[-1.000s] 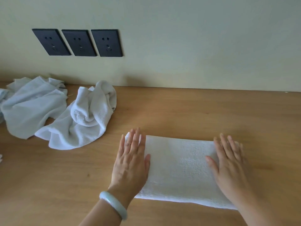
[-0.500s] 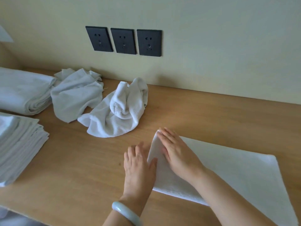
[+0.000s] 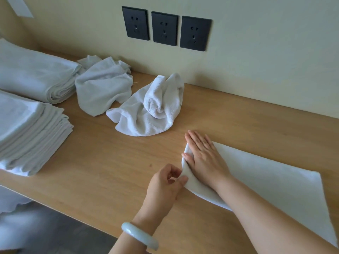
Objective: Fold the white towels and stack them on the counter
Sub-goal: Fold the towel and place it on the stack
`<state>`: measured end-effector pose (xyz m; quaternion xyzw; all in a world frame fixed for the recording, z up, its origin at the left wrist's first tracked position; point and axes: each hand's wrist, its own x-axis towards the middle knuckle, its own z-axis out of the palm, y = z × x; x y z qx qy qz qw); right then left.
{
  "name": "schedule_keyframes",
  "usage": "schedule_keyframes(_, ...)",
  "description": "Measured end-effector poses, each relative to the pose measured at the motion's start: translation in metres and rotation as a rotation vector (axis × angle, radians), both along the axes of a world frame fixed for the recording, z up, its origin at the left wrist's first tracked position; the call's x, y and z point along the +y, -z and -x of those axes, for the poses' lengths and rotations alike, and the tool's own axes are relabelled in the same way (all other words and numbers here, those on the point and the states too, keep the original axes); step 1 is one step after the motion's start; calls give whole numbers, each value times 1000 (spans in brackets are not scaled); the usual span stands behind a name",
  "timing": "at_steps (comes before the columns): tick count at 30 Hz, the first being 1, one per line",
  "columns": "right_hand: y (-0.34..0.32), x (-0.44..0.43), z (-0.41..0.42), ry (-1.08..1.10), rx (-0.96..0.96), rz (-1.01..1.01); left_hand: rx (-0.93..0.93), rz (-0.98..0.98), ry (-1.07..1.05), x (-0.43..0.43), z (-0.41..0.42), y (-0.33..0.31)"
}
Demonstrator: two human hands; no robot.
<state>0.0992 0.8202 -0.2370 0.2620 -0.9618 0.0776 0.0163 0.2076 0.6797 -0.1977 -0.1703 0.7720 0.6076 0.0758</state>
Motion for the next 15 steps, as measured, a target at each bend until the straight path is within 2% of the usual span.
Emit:
schedule_keyframes(3, 0, 0, 0, 0, 0, 1, -46, -29, -3, -5, -2, 2)
schedule_keyframes(15, -2, 1, -1, -14, 1, -29, -82, 188, 76, -13, -7, 5)
